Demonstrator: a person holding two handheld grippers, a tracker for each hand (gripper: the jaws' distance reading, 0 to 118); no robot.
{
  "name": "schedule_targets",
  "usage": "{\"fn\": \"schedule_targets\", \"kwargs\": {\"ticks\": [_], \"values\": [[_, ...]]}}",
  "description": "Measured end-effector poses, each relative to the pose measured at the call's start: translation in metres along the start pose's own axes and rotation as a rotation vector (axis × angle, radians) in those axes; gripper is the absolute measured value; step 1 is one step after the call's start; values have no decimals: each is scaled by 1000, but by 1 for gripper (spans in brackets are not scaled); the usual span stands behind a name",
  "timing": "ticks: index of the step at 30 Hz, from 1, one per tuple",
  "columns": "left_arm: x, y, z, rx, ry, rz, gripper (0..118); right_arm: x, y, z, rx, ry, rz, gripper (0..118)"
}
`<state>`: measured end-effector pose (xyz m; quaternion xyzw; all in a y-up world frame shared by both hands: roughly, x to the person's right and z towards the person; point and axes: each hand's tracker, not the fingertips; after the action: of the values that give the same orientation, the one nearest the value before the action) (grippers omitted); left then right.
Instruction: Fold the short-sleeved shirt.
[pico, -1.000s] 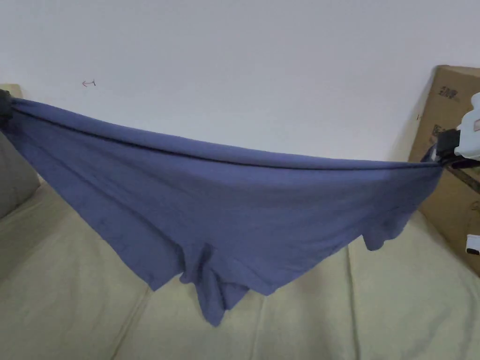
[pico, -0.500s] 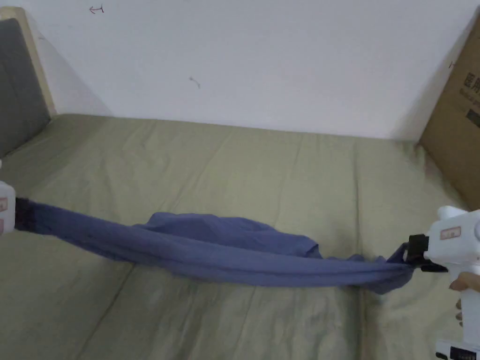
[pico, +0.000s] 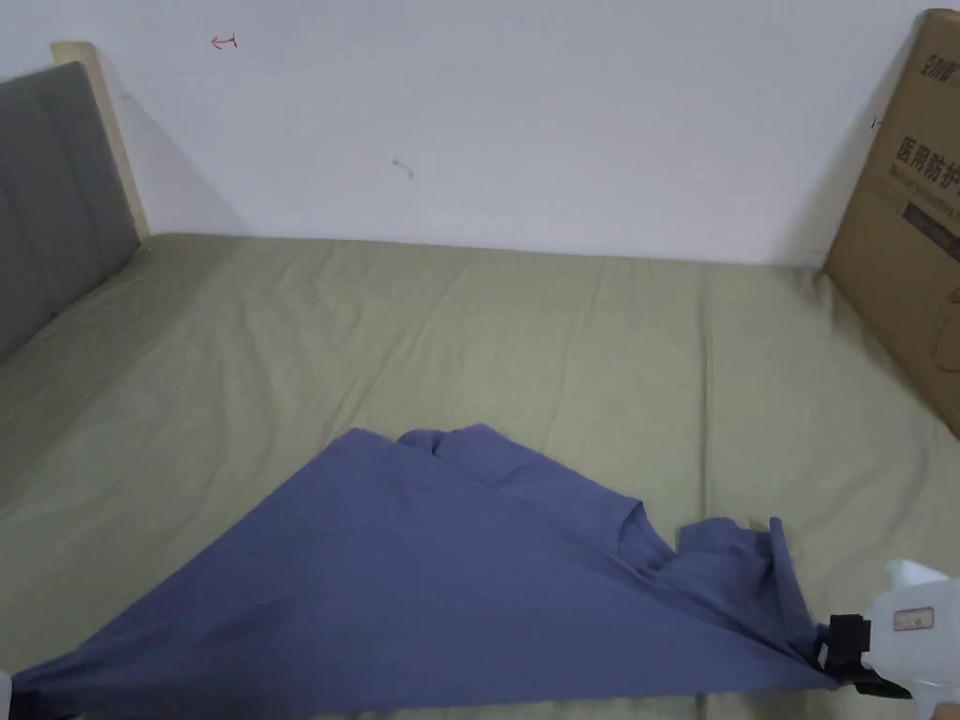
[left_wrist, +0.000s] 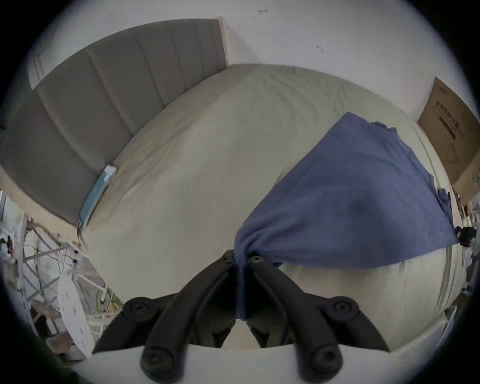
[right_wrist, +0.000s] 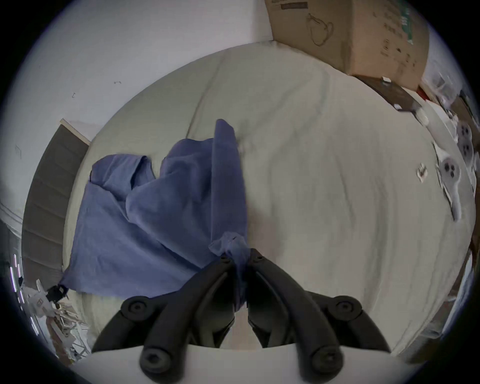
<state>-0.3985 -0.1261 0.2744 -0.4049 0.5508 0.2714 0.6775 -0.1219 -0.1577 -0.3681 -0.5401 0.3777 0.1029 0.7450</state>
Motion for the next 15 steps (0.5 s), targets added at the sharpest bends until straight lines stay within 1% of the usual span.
{"fn": "schedule_targets", "kwargs": {"ticks": [3, 5, 7, 9, 10, 11, 12, 13, 14, 15], "values": [[-5, -29, 11, -12, -1, -15, 4, 9, -25, 10, 0, -15, 0, 7], [-7, -43, 14, -13, 10, -55, 4, 15, -42, 15, -4, -24, 2, 7], [-10, -54, 14, -25, 4, -52, 4, 20, -55, 19, -13, -24, 8, 7], [-12, -58, 15, -18, -8, -42, 4, 23, -64, 21, 5, -8, -16, 7], [-11, -59, 15, -8, -14, -43, 9, 24, -66, 20, 32, 7, -45, 13], [-10, -58, 15, -8, -11, -47, 22, 25, -67, 20, 41, 2, -62, 26], [-10, -57, 16, -15, -12, -51, 43, 23, -69, 20, 35, -12, -66, 39], [-9, -56, 19, -15, -11, -51, 76, 22, -68, 21, 22, -53, -65, 55], [-7, -56, 22, -8, -9, -48, 98, 22, -68, 22, 20, -58, -45, 65], [-7, -55, 25, 1, -16, -39, 109, 23, -68, 26, 24, -64, -23, 68]]}}
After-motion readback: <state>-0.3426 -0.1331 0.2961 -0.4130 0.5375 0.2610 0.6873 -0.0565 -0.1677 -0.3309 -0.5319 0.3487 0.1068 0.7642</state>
